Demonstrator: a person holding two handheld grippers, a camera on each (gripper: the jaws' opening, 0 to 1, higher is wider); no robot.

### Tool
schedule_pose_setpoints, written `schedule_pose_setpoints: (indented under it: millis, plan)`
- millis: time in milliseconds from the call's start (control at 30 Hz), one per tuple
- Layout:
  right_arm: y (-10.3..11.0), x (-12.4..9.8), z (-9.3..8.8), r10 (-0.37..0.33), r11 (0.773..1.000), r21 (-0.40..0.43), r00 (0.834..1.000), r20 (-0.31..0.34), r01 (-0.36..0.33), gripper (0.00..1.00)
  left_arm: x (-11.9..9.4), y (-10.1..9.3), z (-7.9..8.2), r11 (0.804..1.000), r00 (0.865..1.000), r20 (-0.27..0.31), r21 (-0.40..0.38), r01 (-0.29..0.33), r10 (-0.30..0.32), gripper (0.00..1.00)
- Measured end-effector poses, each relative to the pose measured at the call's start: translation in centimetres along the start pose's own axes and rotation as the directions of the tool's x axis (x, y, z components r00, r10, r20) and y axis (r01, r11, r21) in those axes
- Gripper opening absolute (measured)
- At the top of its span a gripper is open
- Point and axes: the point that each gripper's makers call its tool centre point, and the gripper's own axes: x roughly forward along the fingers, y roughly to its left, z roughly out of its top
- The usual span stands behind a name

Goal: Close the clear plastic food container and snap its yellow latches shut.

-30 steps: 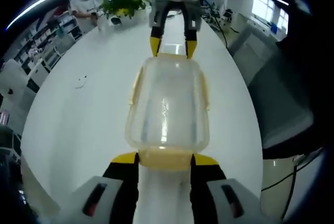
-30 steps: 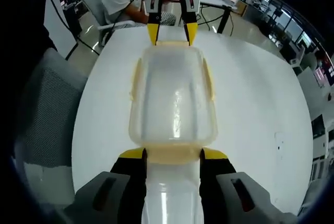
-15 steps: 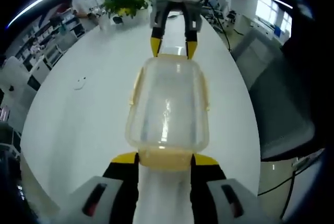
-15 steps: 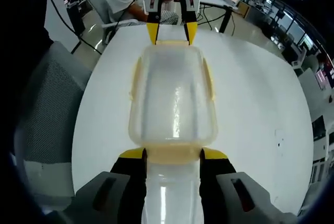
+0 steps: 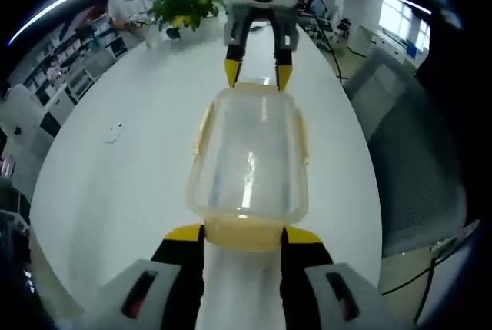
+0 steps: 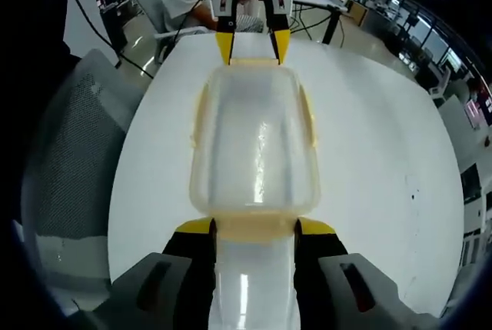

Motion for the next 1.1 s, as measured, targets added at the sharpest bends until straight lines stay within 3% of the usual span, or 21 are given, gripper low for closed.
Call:
schedule_pose_setpoints:
  millis: [1100]
  plan:
    - [-0.1,-2.6,-6.1,0.002,1.0,-0.005,1.0,-0.002,-0.002,0.36,4.0,-0.9,5.3,1.0,1.0,-0.004,-0.019,-0.018,0.018,0.33]
